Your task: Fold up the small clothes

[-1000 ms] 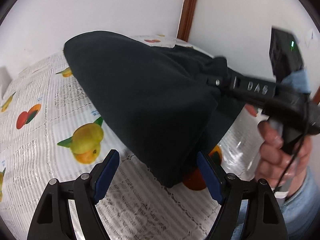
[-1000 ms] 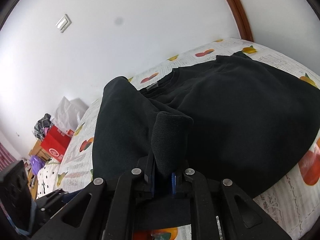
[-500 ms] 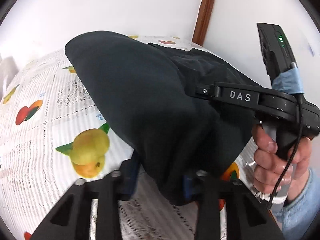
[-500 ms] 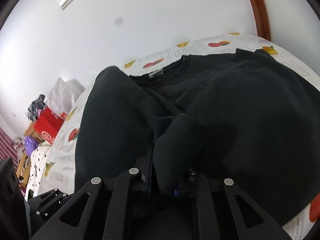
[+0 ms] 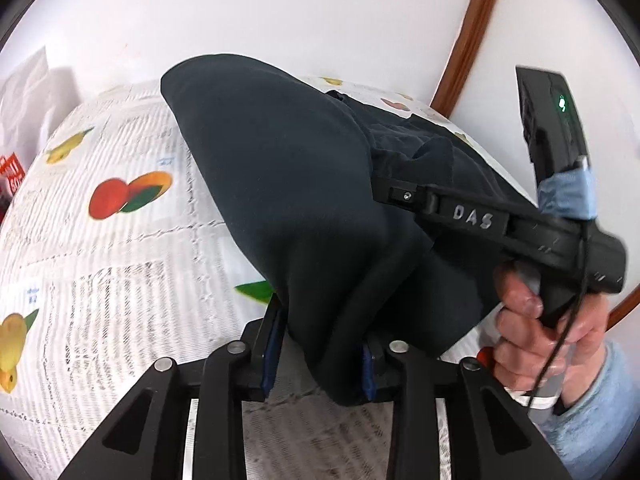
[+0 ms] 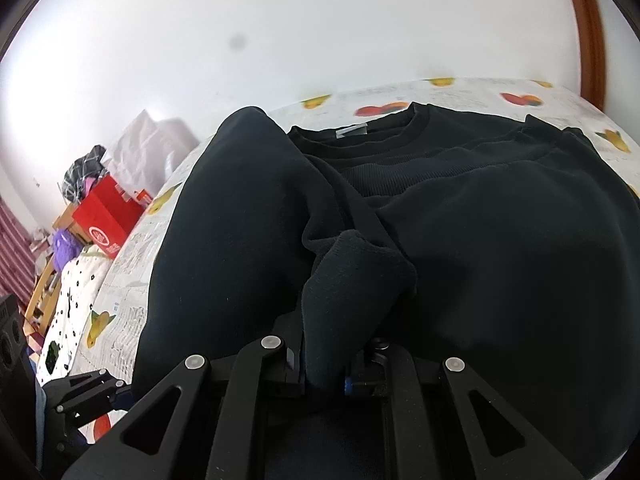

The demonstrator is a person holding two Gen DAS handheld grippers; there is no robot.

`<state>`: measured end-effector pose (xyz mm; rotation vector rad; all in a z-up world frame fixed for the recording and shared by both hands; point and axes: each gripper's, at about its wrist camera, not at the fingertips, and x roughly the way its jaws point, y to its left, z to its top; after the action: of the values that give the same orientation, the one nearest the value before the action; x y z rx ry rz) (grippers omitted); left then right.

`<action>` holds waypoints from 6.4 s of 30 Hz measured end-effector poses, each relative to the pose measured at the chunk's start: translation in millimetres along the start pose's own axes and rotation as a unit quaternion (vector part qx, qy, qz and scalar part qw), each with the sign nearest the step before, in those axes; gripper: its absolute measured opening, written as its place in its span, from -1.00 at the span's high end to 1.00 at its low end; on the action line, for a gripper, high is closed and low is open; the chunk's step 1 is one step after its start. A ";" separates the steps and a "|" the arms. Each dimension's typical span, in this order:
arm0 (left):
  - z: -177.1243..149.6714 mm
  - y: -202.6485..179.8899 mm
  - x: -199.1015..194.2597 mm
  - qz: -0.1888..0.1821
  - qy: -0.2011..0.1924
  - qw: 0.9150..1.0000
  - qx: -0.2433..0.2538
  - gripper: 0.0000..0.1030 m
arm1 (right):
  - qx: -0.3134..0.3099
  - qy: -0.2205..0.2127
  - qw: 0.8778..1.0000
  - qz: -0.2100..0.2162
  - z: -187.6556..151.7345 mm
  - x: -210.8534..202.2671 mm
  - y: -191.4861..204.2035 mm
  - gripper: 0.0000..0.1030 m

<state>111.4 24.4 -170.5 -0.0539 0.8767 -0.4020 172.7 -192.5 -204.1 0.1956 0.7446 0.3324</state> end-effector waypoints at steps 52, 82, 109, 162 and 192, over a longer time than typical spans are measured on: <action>11.1 -65.3 46.9 0.081 0.015 0.995 0.064 -0.47 | 0.065 -0.051 0.997 0.010 2.7 -54.7 -65.4 0.60; 18.4 -100.5 63.1 0.075 0.018 0.994 0.073 -0.51 | 0.099 -0.051 0.992 -0.066 5.2 -85.9 -137.7 0.61; 18.4 -107.6 58.5 0.066 0.018 0.995 0.075 0.33 | 0.090 -0.062 0.986 -0.122 -9.8 -96.9 -177.3 0.60; 12.3 -11.0 34.1 0.096 0.004 0.995 0.020 -0.02 | -0.010 -0.043 0.995 -0.090 23.0 -84.7 -104.7 0.21; 85.2 21.6 53.6 0.087 -0.004 0.996 0.009 -0.35 | -0.008 0.086 0.995 -0.048 188.2 61.6 -92.0 0.05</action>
<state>213.3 14.8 -159.7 0.0372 0.8626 -0.2464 365.8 -266.3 -133.9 0.1155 0.9174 0.2651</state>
